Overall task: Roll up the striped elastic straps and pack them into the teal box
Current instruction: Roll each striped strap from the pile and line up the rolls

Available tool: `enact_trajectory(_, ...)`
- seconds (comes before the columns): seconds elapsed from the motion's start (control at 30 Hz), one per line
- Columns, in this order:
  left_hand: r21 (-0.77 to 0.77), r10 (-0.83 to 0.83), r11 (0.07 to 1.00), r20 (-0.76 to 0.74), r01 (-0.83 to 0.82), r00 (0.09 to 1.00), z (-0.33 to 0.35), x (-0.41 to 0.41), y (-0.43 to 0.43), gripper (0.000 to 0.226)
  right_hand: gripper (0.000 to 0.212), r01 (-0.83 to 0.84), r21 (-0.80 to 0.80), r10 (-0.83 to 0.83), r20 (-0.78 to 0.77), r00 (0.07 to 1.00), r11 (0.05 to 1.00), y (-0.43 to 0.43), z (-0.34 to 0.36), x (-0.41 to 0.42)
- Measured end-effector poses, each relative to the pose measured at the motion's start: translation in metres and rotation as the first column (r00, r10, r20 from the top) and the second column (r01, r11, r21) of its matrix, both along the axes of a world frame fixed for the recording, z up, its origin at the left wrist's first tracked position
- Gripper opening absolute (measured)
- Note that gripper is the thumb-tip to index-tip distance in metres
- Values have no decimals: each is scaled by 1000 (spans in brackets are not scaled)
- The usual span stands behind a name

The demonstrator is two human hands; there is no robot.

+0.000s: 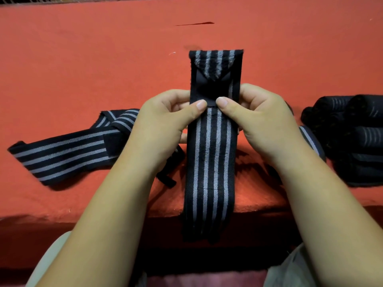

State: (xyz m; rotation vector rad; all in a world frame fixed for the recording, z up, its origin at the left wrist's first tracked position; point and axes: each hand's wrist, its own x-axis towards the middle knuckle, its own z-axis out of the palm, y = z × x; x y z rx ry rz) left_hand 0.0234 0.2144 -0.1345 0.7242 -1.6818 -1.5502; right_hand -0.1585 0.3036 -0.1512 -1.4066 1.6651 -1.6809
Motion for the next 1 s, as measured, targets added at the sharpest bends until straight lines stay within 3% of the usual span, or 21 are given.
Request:
enact_trajectory(0.4, -55, 50, 997, 11, -50, 999, -8, 0, -8, 15, 22, -44, 136, 36, 61, 997, 990, -3, -11, -5)
enact_trajectory(0.5, -66, 67, 996, 9, -66, 998, -6, -1, -10, 16, 20, -101, 107, 83, 164, 983, 989, -4, -11, -2)
enact_trajectory(0.73, 22, 203, 979, -71, -201, 977, 1, -3, -23, 16, 21, -197, 205, 120, 335, 934, 959, -4, -11, 3)
enact_trajectory(0.9, 18, 95, 995, -84, -94, 992, 0, 0, -25, 20, 14, -173, 169, 99, 377, 921, 970, -9, -15, 2)
enact_trajectory(1.0, 67, 13, 998, -71, -8, 997, 3, 6, -29, 25, 22, -177, 136, 106, 417, 903, 975, -8, -14, 3)
